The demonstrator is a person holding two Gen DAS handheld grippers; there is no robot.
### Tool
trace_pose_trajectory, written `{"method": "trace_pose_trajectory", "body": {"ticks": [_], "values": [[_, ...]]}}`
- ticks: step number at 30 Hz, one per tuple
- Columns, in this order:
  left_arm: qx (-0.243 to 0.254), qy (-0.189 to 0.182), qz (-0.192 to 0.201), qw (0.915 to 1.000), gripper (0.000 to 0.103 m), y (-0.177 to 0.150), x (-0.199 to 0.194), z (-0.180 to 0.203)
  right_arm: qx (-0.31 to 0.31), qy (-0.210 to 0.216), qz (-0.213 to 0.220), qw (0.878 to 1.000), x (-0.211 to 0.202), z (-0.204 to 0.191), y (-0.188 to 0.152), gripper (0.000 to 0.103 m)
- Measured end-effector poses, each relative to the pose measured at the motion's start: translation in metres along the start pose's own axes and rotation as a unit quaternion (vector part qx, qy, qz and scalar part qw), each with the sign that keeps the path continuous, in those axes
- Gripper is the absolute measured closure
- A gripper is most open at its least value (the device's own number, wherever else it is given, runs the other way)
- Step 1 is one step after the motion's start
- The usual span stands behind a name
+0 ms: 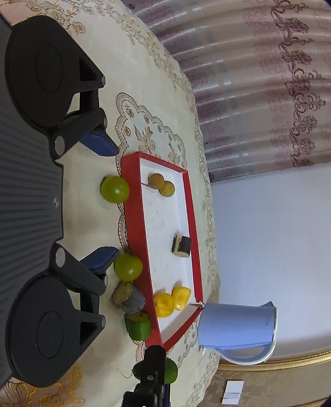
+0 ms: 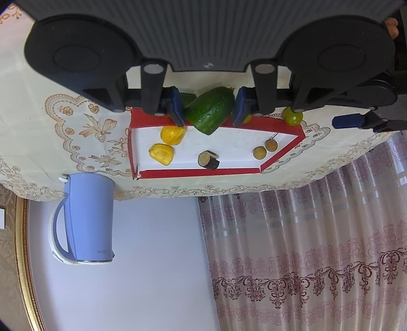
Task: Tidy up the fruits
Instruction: 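Carry the cucumber chunk into the tray and open the right gripper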
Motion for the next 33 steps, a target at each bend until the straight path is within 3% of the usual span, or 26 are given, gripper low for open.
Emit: {"method": "trace_pose_trajectory", "body": {"ticks": [13, 30, 31, 32, 33], "values": [[-0.001, -0.003, 0.007, 1.0, 0.025, -0.001, -0.005, -0.008, -0.03, -0.016, 0.006, 0.999, 0.033, -0.003, 0.03, 0.065], [-0.005, -0.007, 0.022, 0.9997, 0.025, 0.0, -0.015, -0.016, -0.024, -0.074, -0.014, 0.997, 0.138, 0.009, 0.069, 0.065], [-0.003, -0.009, 0.023, 0.9997, 0.025, -0.001, -0.015, -0.016, -0.019, -0.081, -0.016, 0.996, 0.144, 0.011, 0.069, 0.061], [-0.002, -0.012, 0.023, 0.9997, 0.025, -0.002, -0.016, -0.016, -0.011, -0.092, -0.024, 0.995, 0.149, 0.014, 0.07, 0.04], [0.0, -0.013, 0.023, 0.9997, 0.025, -0.003, -0.016, -0.017, -0.003, -0.099, -0.025, 0.995, 0.15, 0.017, 0.07, 0.027]]}}
Point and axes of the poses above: each gripper's, at about its wrist camera, not at the fingertips, and x roughly the way its jaws point, z to its right, y to its top, the point moved 5 cm from there along x, roughly the way its jaws point, and after that the axes turned 10 degrees about -y, right-handed, at the moved point
